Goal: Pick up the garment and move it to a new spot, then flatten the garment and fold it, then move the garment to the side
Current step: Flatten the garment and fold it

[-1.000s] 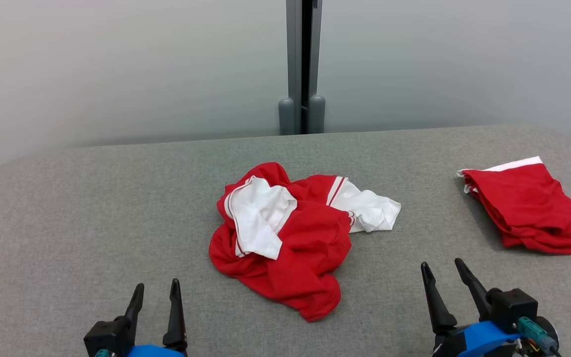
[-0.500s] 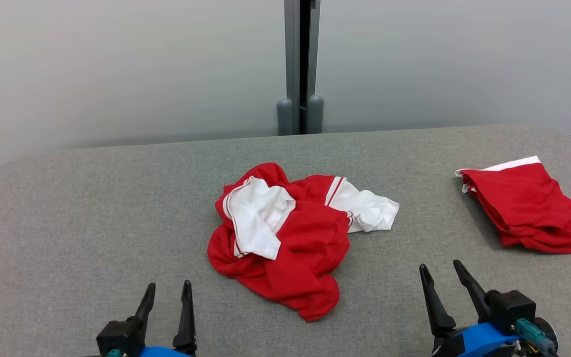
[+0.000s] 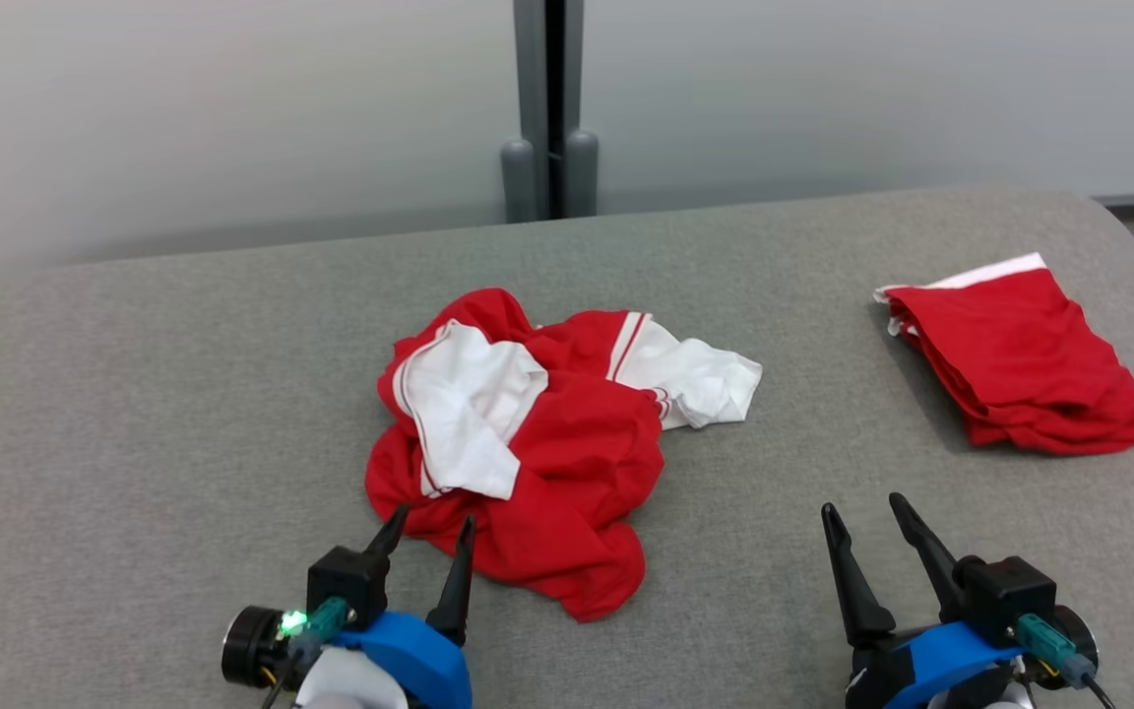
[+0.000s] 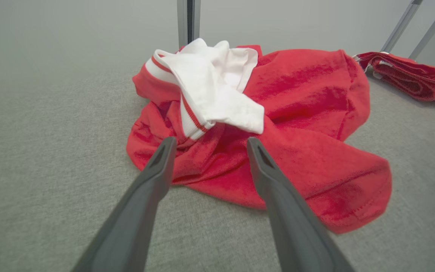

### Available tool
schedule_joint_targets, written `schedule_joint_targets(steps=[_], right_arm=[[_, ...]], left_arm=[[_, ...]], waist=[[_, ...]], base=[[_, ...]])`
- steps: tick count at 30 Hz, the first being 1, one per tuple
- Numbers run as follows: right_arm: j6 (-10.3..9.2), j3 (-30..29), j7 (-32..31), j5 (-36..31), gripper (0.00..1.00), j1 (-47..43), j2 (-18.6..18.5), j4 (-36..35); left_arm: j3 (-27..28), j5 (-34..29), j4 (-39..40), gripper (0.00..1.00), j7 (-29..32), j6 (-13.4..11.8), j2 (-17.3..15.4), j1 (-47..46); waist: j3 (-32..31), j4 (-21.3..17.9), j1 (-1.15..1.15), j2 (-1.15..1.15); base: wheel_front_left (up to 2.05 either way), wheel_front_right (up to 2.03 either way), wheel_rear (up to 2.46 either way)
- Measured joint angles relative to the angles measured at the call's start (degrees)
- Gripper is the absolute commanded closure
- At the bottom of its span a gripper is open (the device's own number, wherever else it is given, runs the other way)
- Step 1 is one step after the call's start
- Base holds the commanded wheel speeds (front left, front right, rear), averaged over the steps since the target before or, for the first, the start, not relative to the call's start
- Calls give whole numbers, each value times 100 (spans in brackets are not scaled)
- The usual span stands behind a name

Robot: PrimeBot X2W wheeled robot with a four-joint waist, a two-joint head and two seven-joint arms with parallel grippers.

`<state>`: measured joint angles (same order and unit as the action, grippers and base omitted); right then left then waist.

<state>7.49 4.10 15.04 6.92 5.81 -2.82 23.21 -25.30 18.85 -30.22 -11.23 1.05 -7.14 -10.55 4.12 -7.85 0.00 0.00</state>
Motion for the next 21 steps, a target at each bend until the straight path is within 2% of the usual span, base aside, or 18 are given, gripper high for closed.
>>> schedule_joint_targets(steps=[4,10,17,21], right_arm=[[0,-20,0,0,0,99,-1,-22],[0,-49,0,-14,0,194,-1,-41],[0,-87,0,-14,0,219,-1,-76],[0,-70,0,2,0,225,-1,-78]], left_arm=[[-55,-30,-538,0,8,18,71,-427],[-94,-288,-1180,0,-180,-265,66,-943],[-2,-459,-1160,0,-358,-572,71,-1214],[41,-528,-995,0,-369,-611,65,-1270]], waist=[[200,-144,0,0],[399,-320,1,0],[472,-398,0,0],[489,-427,0,0]], base=[[0,0,0],[0,0,0],[0,0,0],[0,0,0]])
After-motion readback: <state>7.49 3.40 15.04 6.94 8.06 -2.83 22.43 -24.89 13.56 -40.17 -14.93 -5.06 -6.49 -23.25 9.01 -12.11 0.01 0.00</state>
